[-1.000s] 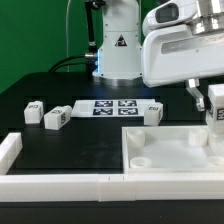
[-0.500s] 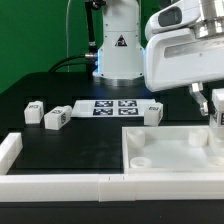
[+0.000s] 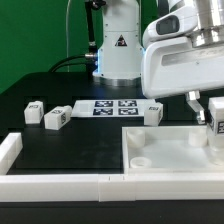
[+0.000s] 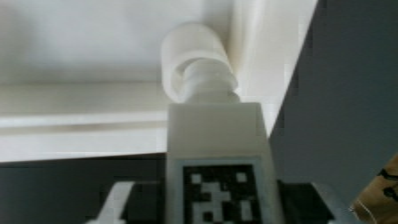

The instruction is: Assemble one leg

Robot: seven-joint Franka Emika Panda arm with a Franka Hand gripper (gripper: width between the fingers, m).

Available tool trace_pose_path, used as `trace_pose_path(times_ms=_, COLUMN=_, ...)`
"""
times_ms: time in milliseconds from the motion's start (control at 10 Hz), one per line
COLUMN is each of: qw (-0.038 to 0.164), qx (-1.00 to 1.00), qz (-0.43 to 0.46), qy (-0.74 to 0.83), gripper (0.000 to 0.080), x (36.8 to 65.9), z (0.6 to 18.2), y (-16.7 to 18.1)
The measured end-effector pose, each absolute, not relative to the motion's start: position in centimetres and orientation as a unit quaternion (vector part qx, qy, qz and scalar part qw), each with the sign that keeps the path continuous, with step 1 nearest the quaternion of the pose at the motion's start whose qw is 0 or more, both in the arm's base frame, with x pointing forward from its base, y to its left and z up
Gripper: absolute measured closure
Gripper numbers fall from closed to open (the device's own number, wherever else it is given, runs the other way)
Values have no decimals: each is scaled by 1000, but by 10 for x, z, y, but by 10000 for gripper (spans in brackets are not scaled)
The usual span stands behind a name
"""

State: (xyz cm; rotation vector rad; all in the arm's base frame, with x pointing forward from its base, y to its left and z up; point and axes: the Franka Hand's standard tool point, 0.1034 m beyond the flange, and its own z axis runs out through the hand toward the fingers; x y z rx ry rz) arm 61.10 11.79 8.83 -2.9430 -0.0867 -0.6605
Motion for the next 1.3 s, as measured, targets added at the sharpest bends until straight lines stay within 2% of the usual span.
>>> trace_pose_path(times_ms=700, qw=58, qx=-972, qz=-226, qy=-26, gripper=509, x=611, z=76, y=117)
trace_pose_path(times_ms=1300, qw=44, qx=-962, qz=-269, qy=-18, gripper=509, x=609, z=67, y=106)
